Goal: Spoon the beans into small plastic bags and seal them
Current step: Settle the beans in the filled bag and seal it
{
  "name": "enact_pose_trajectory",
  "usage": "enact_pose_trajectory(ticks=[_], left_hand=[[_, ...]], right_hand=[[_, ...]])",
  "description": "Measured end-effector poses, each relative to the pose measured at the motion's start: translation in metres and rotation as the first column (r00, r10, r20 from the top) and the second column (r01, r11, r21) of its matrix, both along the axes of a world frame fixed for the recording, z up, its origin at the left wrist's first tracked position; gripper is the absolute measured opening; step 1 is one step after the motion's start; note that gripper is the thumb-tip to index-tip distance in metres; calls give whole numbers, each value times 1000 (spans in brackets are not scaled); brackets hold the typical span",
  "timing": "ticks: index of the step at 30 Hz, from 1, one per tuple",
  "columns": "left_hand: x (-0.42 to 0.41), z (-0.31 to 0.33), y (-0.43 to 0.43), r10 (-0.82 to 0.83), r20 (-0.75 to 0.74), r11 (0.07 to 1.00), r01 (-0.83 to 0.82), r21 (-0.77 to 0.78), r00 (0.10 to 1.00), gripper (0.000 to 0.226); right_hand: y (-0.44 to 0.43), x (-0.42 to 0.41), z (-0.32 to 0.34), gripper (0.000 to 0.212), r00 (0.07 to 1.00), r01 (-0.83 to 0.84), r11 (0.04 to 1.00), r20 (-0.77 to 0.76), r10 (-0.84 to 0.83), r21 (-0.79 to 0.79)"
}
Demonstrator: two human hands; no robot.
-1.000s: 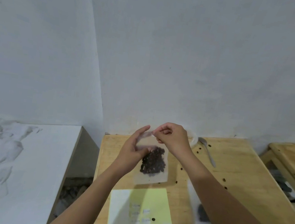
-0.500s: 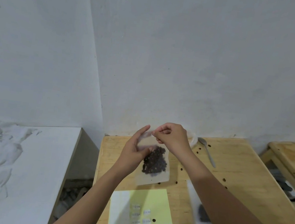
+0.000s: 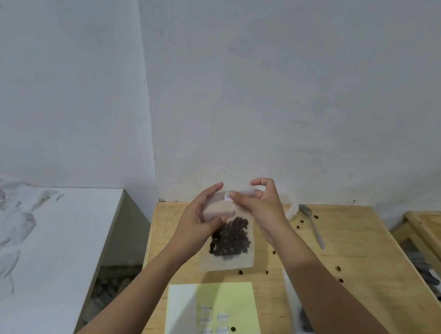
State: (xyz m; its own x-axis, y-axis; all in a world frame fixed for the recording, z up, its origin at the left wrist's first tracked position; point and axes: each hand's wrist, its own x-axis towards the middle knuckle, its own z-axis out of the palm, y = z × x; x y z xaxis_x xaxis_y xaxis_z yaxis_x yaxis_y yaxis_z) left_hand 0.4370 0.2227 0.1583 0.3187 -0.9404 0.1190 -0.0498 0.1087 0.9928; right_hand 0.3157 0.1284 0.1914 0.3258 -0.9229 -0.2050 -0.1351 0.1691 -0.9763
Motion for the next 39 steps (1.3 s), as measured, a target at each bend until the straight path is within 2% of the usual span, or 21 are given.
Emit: enact_pose_trajectory(ticks=[4,9,12,18,22,25,28,31,35,39], left_hand=[[4,3,-4,120,-79,993,-120,5,990,43],[8,9,-18,288,-124,957,-287,31,949,23],[13,8,-28,308,-144,951,-304,51,940,17],[26,-6,-50,240,-128,971,-236,48,962,33],[38,-31,-61,183,-88,977,-172,122,979,49],[47,-51,-71,211,-74,964,-195,181,975,49],[57,-68,-82,275,-51,940,-258,223,960,50],[69,-86,-89,313,-5,913,-299,278,950,45],[81,-124,-90,320,85,860,-327,392,944,47],[88,-152,-86,317,161,812,-356,462,935,48]], right_hand=[[0,4,-1,41,997,-38,998,70,41,-48],[-7,16,-9,37,995,-86,988,-52,80,-127],[-14,19,-10,36,991,-111,982,-89,98,-154],[-45,26,-14,35,996,-66,992,-65,59,-106],[-70,33,-23,35,999,32,999,-5,-33,-37],[-84,43,-36,39,998,55,998,-5,-55,-11],[-86,56,-62,47,993,6,997,-114,-14,-73],[-80,69,-104,51,964,-96,993,-254,75,-72],[-73,80,-151,44,865,-257,966,-451,221,-20],[-69,86,-174,55,772,-405,913,-554,312,-49]])
